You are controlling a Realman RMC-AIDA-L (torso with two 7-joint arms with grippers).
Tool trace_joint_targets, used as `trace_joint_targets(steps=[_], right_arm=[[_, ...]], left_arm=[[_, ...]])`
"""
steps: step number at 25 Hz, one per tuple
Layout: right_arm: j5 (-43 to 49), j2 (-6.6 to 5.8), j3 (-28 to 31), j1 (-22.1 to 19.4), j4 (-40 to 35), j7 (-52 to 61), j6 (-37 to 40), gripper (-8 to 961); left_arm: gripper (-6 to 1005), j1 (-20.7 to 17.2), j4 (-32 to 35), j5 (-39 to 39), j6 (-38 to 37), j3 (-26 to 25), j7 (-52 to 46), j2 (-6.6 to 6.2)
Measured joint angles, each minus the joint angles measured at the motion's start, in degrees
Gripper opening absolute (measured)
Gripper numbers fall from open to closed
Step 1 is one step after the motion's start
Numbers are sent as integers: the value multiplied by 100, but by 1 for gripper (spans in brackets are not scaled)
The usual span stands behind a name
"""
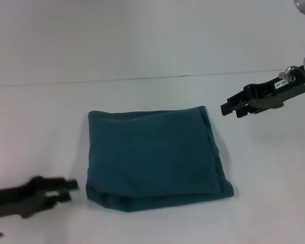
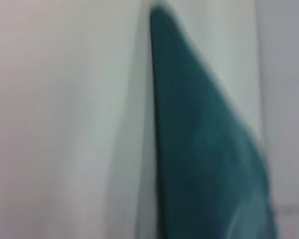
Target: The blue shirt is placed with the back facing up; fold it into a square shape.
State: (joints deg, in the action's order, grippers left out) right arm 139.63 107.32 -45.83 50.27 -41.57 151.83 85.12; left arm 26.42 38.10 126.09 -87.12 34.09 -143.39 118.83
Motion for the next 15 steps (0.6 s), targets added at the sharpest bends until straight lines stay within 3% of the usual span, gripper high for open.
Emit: trace_joint_targets(steps=[4, 6, 15], right_arm=[[-6, -1, 0, 0, 0, -2, -29, 534], [-6, 2, 0, 0, 5, -2, -42, 539], [-7, 17, -4, 7, 65, -7, -76, 559]], left_arm=[[248, -203, 306, -302, -259, -621, -48, 43], [478, -92, 89, -470, -315, -694, -105, 73], [801, 541, -716, -1106, 179, -749, 26, 284]])
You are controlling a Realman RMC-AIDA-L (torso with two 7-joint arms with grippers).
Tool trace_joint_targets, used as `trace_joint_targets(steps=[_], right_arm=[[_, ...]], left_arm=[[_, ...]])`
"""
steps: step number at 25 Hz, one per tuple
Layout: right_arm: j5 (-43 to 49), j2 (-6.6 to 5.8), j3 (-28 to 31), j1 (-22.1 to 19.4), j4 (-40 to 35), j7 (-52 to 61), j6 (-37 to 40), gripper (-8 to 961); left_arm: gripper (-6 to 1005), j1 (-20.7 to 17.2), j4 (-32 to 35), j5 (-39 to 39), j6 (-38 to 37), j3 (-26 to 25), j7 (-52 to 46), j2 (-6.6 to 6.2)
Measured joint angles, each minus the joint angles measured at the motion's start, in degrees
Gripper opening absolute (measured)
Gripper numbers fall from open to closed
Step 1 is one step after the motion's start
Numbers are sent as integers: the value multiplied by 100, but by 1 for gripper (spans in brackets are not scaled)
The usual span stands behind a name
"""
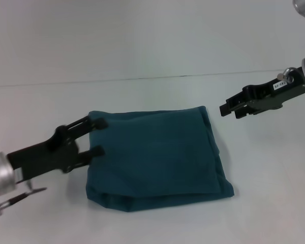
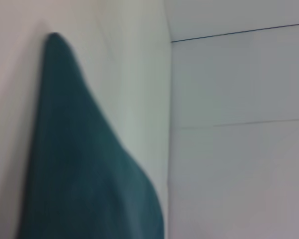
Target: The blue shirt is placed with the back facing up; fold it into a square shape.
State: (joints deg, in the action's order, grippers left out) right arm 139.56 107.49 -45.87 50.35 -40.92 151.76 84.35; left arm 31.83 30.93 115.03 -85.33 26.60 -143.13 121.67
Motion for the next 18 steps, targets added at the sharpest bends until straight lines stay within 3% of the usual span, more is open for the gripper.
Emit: trace_joint_targets(steps=[2, 7, 14, 18], right_arm=[[0, 5, -1, -7, 36, -22, -2, 563], [-4, 9, 6, -8, 146, -69, -23, 574], [-8, 9, 8, -70, 155, -86, -37, 590], [-14, 9, 13, -120, 155, -126, -48, 599]], left_arm=[[888, 226, -241, -59, 317, 22, 62, 61], [887, 419, -572, -30, 690, 55, 210, 82], [886, 243, -820, 73, 1202, 343, 296, 85], [888, 197, -766, 47, 956, 325, 499, 41]])
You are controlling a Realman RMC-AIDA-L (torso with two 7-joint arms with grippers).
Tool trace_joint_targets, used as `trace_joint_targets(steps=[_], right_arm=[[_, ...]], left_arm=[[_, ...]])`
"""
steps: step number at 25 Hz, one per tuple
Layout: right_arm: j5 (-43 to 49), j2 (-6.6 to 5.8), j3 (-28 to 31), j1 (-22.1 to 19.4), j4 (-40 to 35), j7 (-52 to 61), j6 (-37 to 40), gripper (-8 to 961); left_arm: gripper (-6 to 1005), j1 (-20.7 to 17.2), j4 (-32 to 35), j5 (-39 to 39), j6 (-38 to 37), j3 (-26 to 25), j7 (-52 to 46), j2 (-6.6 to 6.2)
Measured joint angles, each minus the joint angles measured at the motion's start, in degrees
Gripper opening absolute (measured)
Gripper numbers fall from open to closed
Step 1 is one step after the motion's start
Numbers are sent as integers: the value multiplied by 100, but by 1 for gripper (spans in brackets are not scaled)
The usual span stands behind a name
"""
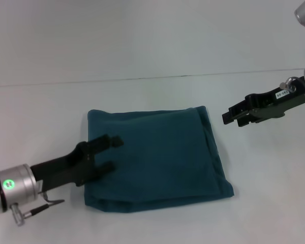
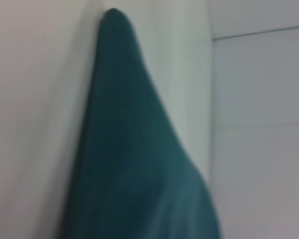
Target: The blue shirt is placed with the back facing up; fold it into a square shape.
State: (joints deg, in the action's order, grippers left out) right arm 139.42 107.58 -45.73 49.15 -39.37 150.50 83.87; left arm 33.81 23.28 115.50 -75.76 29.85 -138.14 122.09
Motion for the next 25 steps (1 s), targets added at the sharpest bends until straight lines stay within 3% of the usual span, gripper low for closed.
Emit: trace_joint_targets(steps=[5, 9, 15, 18, 25], right_arm=[[-510, 13, 140, -87, 0, -579, 173, 610], [-1488, 114, 186, -286, 44, -1485, 528, 619], [-1673, 398, -38, -392, 127, -2272, 791, 632], [-1666, 456, -326, -445, 121, -2828, 1002, 639], [-1671, 508, -490, -749, 76, -3653, 1165, 873]], left_arm=[[891, -145, 646, -67, -1190, -55, 483, -146], [893, -443, 1338, 103, -2093, 68, 1753, -333], [894, -904, 2105, 166, -2624, 95, 3266, -233], [893, -949, 2133, 289, -2646, 132, 3658, -225], [889, -861, 2171, 865, -2659, 237, 3818, -256]])
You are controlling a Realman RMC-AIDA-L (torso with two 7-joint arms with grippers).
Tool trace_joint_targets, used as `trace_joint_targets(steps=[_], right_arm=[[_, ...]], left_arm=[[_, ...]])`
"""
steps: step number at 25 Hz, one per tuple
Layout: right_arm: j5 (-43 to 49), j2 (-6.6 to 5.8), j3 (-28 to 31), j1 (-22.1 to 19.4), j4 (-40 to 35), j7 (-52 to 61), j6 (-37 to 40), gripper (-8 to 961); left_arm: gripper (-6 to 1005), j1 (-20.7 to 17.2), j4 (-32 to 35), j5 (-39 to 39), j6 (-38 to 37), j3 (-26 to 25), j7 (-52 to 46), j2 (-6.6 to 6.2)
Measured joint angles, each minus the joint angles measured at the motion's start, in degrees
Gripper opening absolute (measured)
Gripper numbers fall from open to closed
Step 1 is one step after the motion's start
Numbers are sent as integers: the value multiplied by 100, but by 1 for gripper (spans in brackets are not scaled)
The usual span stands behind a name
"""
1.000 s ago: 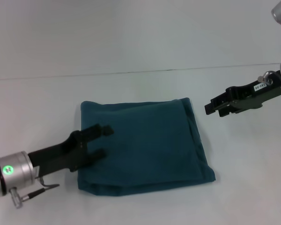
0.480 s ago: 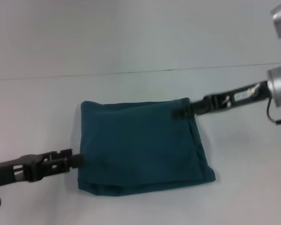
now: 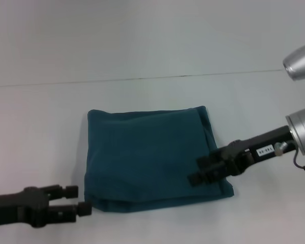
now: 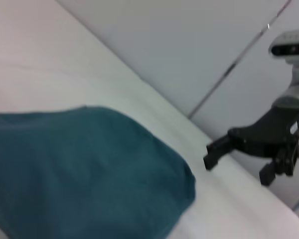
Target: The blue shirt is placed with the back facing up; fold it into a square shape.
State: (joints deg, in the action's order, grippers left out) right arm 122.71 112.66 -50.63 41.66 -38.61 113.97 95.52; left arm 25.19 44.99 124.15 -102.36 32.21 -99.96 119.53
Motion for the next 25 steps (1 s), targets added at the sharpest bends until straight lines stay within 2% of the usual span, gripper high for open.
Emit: trace_joint_targets(steps=[3, 6, 10, 18, 21, 25], right_arm=[[-4, 22, -12, -88, 12, -254, 69, 931], [-3, 101, 9, -145, 31, -409, 24, 930], [-34, 235, 87, -214, 9, -483, -69, 930], [-186, 557, 532, -663, -9, -1140, -137, 930], [-301, 657, 707, -805, -3, -1484, -295, 931], [-390, 686, 751, -822, 78, -1673, -514, 931]], left_arm=[[888, 13, 18, 64, -31, 279, 15, 18], [887, 105, 16, 61, 13, 452, -20, 53], [887, 405, -223, 28, 273, 450, -173, 71], [887, 1066, -645, 354, 454, 536, -643, -178], [887, 1173, -655, 464, 429, 555, -811, -203], [887, 1208, -633, 514, 419, 594, -950, -206]])
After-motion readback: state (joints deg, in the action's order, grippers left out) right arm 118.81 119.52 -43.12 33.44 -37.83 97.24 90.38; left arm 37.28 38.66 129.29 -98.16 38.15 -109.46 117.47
